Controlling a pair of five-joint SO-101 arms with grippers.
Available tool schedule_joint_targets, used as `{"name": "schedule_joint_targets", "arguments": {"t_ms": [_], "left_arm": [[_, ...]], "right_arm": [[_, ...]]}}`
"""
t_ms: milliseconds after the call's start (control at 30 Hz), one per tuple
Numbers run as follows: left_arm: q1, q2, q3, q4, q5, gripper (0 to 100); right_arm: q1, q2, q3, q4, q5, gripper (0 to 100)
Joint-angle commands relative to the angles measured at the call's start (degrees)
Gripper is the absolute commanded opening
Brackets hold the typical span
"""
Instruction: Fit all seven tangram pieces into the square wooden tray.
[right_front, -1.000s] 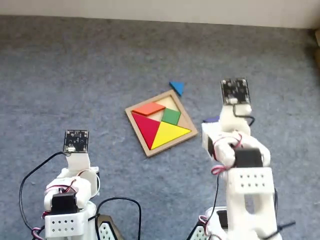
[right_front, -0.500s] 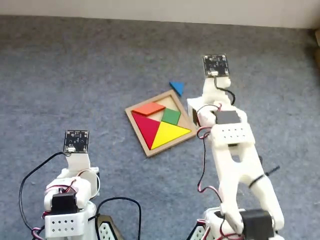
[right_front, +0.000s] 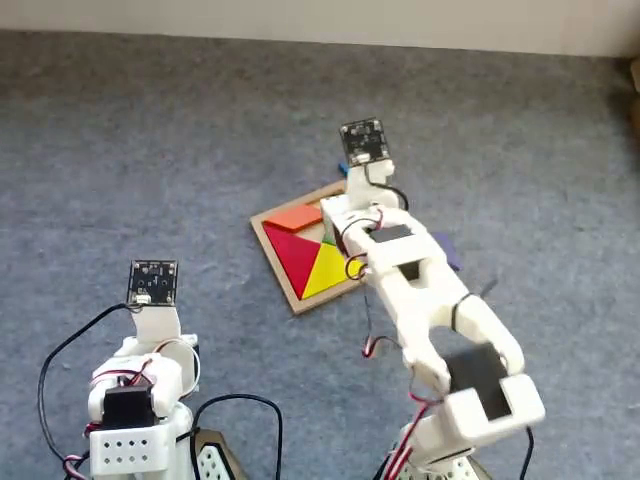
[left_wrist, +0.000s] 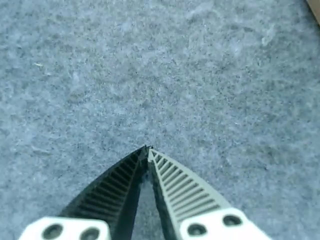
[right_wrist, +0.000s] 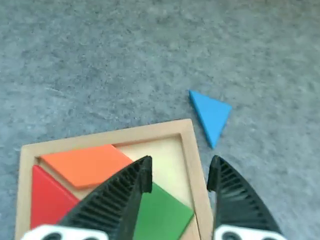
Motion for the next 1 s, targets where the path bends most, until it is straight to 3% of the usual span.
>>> {"name": "schedule_joint_targets", "arguments": {"t_ms": [0, 533, 967], "left_arm": [[-0.3, -1.8, 1.1, 0.4, -0.4, 1], [-0.3, -1.8, 1.1, 0.4, -0.4, 1], [-0.3, -1.8, 1.1, 0.4, -0.4, 1]], "right_arm": [[-0.4, 2.9, -4.1, -7.1, -0.6, 19.4], [1.2, 7.8, -7.7, -7.6, -0.6, 19.2], [1.1, 7.4, -9.5, 24.0, -0.4, 19.1]]}}
